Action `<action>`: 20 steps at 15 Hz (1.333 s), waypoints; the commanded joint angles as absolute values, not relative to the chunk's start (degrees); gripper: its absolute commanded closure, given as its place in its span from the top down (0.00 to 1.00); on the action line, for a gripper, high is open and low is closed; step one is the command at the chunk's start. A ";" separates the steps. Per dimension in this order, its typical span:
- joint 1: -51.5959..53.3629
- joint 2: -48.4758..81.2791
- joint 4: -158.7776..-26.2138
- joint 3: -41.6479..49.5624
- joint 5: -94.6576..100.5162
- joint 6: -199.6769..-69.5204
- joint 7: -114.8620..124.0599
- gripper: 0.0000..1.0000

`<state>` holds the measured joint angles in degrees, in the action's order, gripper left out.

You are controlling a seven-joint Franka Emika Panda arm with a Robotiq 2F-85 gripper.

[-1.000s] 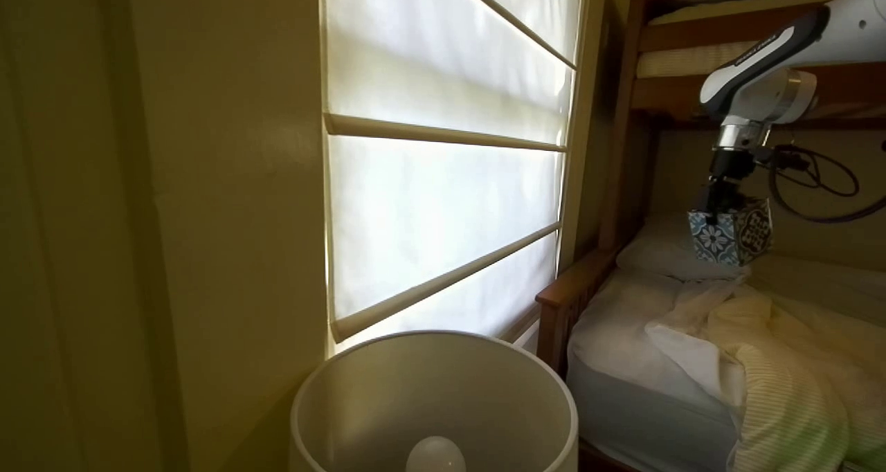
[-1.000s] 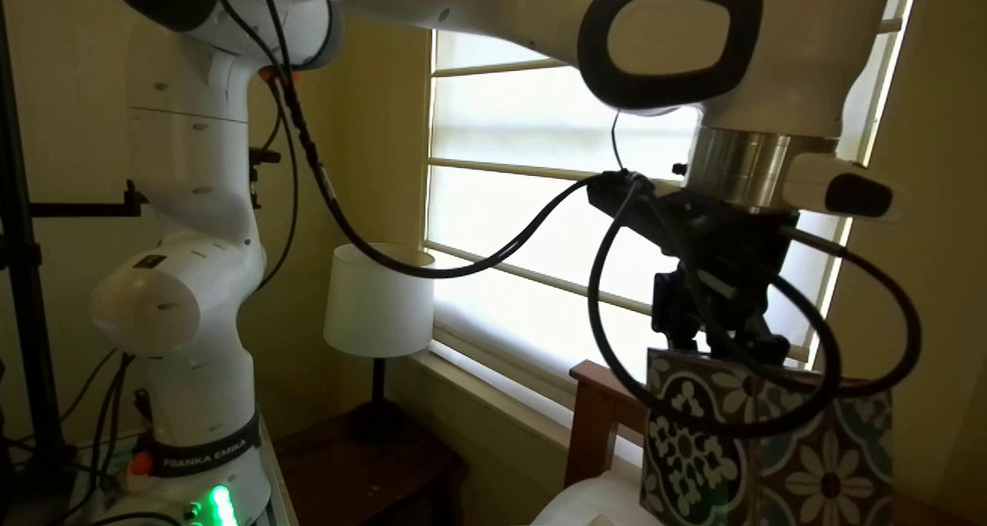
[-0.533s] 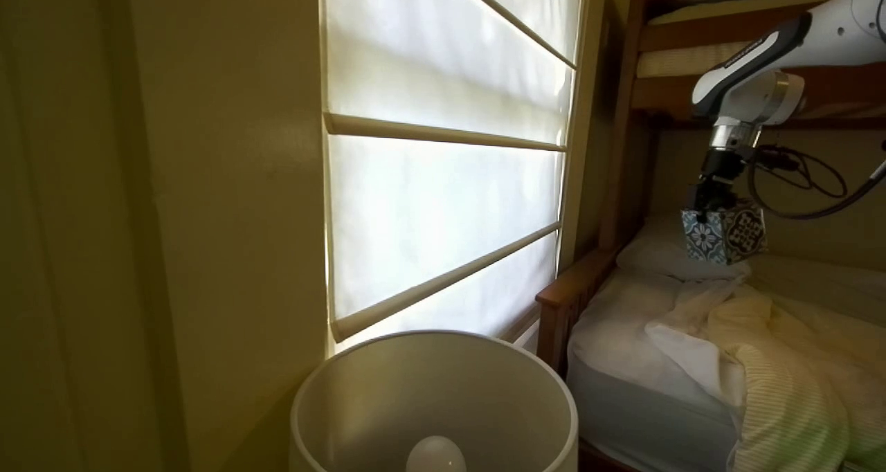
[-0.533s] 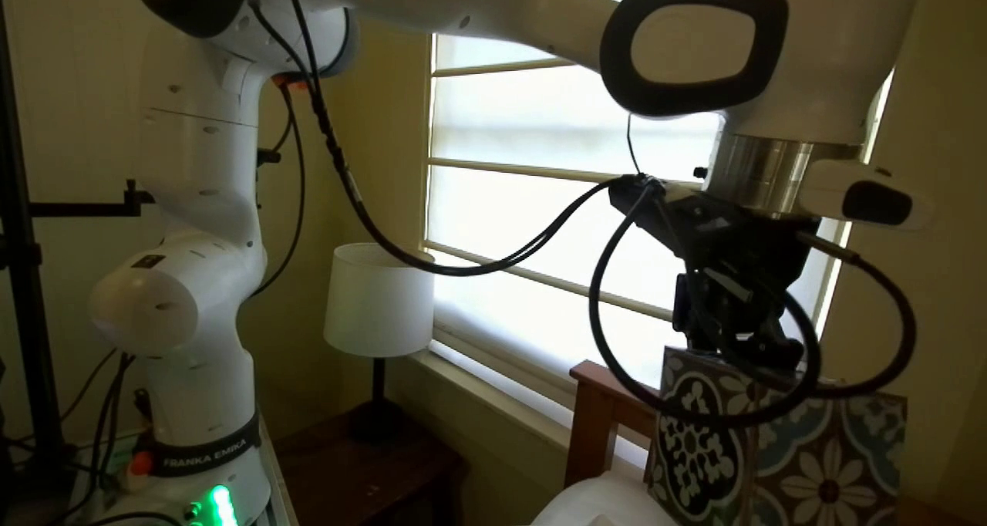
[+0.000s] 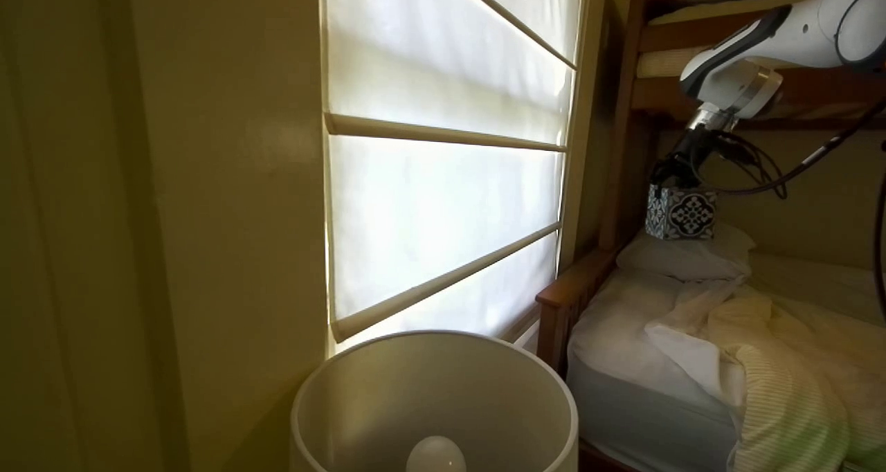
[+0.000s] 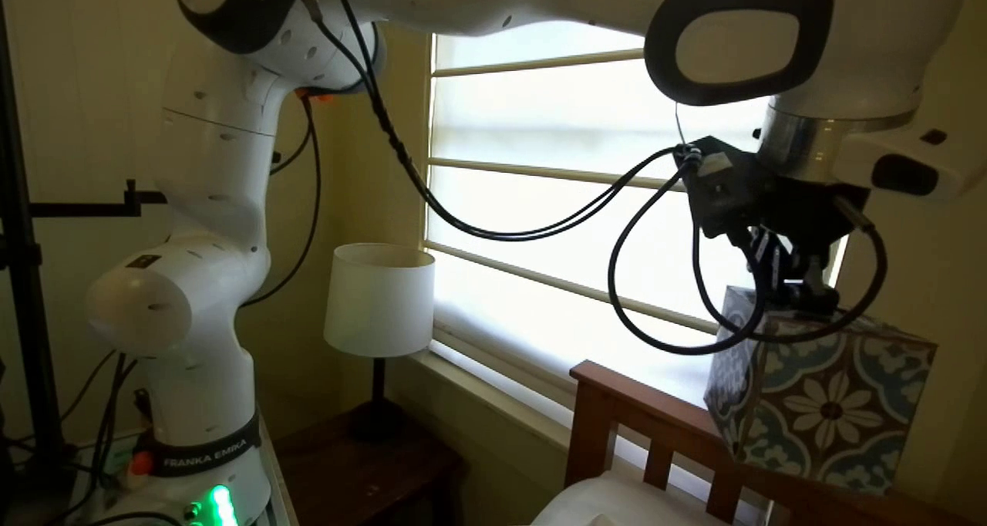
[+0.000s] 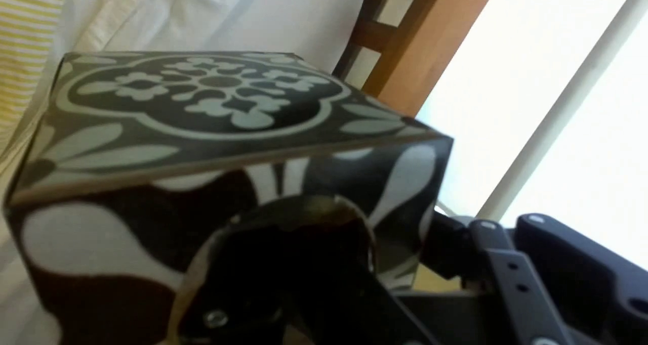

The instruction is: Put the tissue box on the headrest of the bottom bed.

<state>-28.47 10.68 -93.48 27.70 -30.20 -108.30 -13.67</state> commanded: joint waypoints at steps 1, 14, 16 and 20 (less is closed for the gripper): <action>-30.43 11.34 -92.34 25.76 -29.96 -108.24 -12.99 0.00; -32.70 18.50 -90.13 23.59 -48.62 -126.91 1.32 0.00; -33.46 20.13 -89.07 23.29 -51.07 -131.64 3.08 0.00; -33.28 24.15 -85.21 21.52 -53.11 -141.82 5.78 0.00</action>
<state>-32.70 20.13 -90.43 23.45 -51.24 -136.95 2.83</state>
